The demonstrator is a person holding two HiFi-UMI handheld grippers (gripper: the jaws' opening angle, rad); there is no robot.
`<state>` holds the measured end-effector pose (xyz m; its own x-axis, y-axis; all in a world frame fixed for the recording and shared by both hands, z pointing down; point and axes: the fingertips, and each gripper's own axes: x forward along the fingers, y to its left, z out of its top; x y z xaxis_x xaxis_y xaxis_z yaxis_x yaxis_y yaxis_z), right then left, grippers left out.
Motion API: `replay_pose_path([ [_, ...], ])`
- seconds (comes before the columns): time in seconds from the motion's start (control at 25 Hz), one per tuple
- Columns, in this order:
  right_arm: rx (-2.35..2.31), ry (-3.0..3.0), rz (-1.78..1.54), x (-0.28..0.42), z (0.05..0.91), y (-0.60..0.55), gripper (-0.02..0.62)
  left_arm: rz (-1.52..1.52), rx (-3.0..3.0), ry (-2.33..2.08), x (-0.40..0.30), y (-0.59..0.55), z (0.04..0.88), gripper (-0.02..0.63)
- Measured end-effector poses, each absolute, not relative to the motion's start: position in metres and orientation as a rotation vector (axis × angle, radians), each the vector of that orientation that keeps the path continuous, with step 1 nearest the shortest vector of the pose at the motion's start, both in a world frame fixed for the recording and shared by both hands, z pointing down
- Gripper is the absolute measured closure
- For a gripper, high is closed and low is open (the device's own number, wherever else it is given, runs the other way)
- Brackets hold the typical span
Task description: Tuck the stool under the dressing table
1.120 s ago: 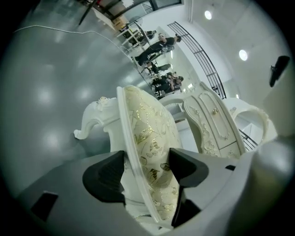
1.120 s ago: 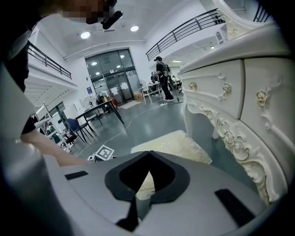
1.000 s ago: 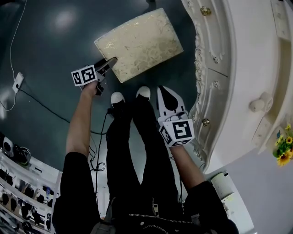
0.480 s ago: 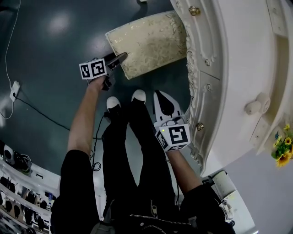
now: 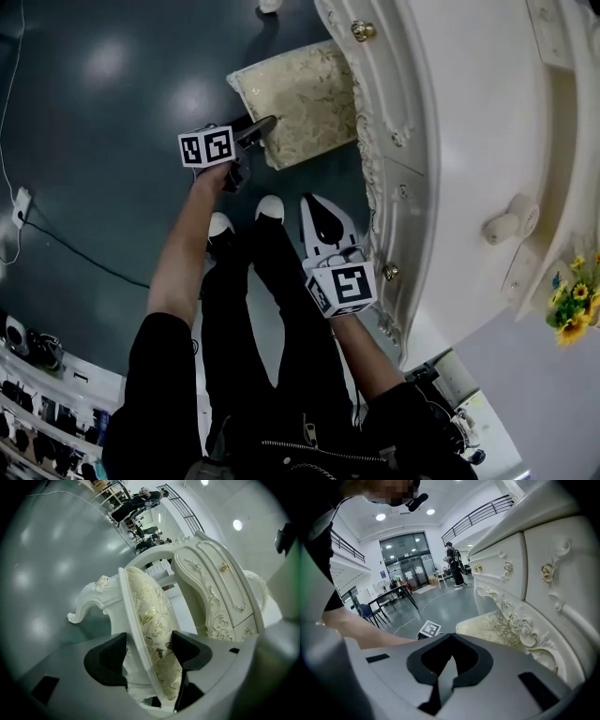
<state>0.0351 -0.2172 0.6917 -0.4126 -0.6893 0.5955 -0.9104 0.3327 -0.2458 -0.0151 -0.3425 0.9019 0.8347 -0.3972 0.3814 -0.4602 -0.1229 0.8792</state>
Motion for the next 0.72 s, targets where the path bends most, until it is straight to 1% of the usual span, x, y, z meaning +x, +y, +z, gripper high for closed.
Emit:
replay_pose_path([
  [0.36, 1.436, -2.228, 0.756, 0.044, 0.697, -0.23, 0.589, 0.053, 1.76, -0.616, 0.042, -0.359, 0.901, 0.291],
  [0.72, 1.461, -2.24, 0.695, 0.059, 0.699, -0.24, 0.589, 0.044, 1.781, -0.575, 0.115, -0.376, 0.899, 0.291],
])
